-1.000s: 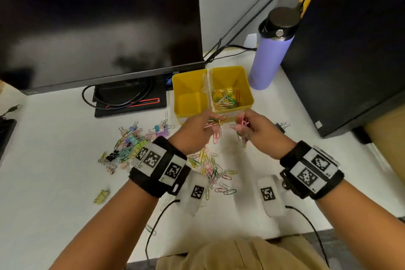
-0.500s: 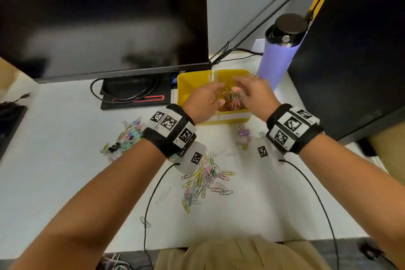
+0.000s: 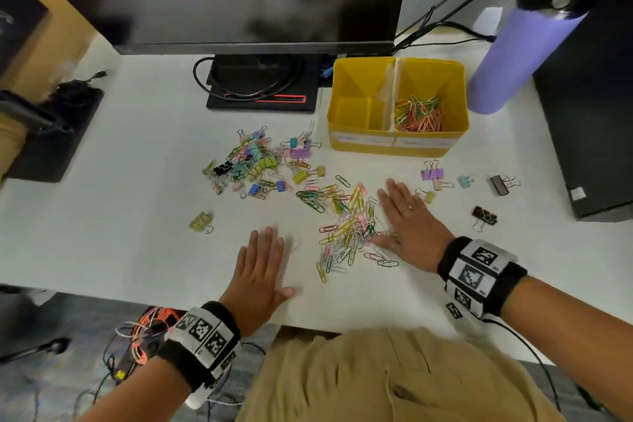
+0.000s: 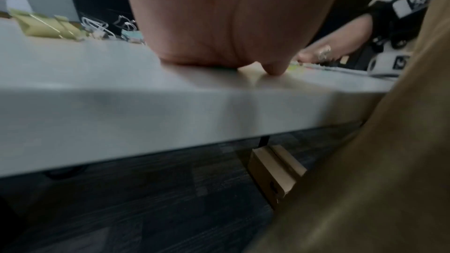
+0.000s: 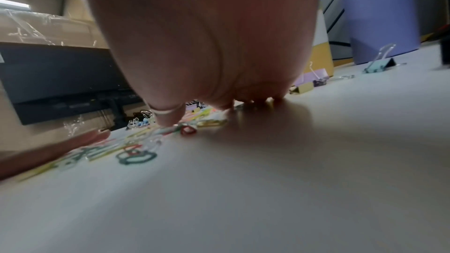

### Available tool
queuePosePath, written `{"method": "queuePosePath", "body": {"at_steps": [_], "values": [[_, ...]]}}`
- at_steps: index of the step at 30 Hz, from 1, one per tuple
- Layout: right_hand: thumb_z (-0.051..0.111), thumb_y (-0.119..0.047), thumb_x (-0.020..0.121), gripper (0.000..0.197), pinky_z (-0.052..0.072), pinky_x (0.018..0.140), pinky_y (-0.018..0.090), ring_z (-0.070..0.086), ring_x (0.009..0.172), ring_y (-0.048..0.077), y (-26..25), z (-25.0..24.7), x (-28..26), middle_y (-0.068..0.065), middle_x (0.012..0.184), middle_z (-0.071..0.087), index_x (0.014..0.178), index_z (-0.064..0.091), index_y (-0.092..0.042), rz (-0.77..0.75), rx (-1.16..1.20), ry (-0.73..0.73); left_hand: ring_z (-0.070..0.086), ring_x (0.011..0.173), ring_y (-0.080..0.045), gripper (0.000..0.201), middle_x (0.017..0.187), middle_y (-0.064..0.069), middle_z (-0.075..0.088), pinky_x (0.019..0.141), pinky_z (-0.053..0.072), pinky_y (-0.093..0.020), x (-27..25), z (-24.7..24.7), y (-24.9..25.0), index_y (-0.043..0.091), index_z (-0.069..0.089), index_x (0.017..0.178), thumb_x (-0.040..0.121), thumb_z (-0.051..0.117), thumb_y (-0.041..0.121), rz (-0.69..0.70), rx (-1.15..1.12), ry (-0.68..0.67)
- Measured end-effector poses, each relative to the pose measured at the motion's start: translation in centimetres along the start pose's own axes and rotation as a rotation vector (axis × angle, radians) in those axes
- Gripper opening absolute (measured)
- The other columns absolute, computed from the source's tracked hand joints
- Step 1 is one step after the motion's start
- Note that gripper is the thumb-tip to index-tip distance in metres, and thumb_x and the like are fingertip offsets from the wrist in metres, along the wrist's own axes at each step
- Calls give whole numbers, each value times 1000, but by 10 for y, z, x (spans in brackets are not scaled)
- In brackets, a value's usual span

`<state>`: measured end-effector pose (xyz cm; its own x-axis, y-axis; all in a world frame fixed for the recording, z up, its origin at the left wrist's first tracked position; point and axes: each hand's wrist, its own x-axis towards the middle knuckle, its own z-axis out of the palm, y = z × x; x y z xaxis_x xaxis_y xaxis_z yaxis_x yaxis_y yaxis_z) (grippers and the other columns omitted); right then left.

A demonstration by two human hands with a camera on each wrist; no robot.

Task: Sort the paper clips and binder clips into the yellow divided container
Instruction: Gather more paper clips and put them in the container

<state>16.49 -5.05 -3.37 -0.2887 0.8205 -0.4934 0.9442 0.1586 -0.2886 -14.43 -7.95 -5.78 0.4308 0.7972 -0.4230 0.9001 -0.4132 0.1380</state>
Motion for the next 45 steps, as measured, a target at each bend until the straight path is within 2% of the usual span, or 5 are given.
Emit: {"method": "queuePosePath", "body": {"at_steps": [18, 30, 33, 37, 45], "values": [[79, -38, 63, 103, 31, 108, 39, 26, 133, 31, -24, -13, -2, 13, 149, 20, 142, 17, -16, 82, 164, 132, -22, 142, -24, 131, 152, -10, -27, 116, -7, -50, 96, -58, 68, 8, -20, 143, 44, -8, 92, 155, -66, -126], [61, -18, 85, 65, 21, 114, 33, 16, 142, 24, -29, -24, 33, 6, 155, 18, 141, 28, -17, -145, 32, -3, 5, 143, -34, 111, 153, -22, 1, 119, 13, -45, 63, -38, 71, -7, 5, 142, 68, 24, 74, 166, 61, -117], [53, -16, 90, 40, 39, 101, 40, 39, 123, 29, -24, -18, 22, 12, 142, 40, 129, 45, -12, -167, -43, 67, 65, 106, -29, 101, 120, -17, 64, 85, 57, -37, 72, -43, 78, -2, 57, 120, 49, 69, 68, 141, 107, -48], [48, -7, 91, 26, 46, 85, 43, 45, 105, 31, -18, -14, 11, 15, 118, 48, 117, 48, -7, -119, -71, 126, 64, 71, -20, 91, 92, -5, 67, 46, 53, -27, 79, -51, 82, 17, 56, 108, 31, 85, 53, 145, 1, 41], [37, 15, 78, 52, 33, 102, 38, 39, 117, 35, -18, -16, 1, 20, 128, 42, 127, 30, 0, 93, -197, 84, 45, 108, -30, 55, 125, -15, 40, 87, 42, -34, 83, -67, 102, 8, 31, 131, 80, 38, -10, 66, 23, 32]]}}
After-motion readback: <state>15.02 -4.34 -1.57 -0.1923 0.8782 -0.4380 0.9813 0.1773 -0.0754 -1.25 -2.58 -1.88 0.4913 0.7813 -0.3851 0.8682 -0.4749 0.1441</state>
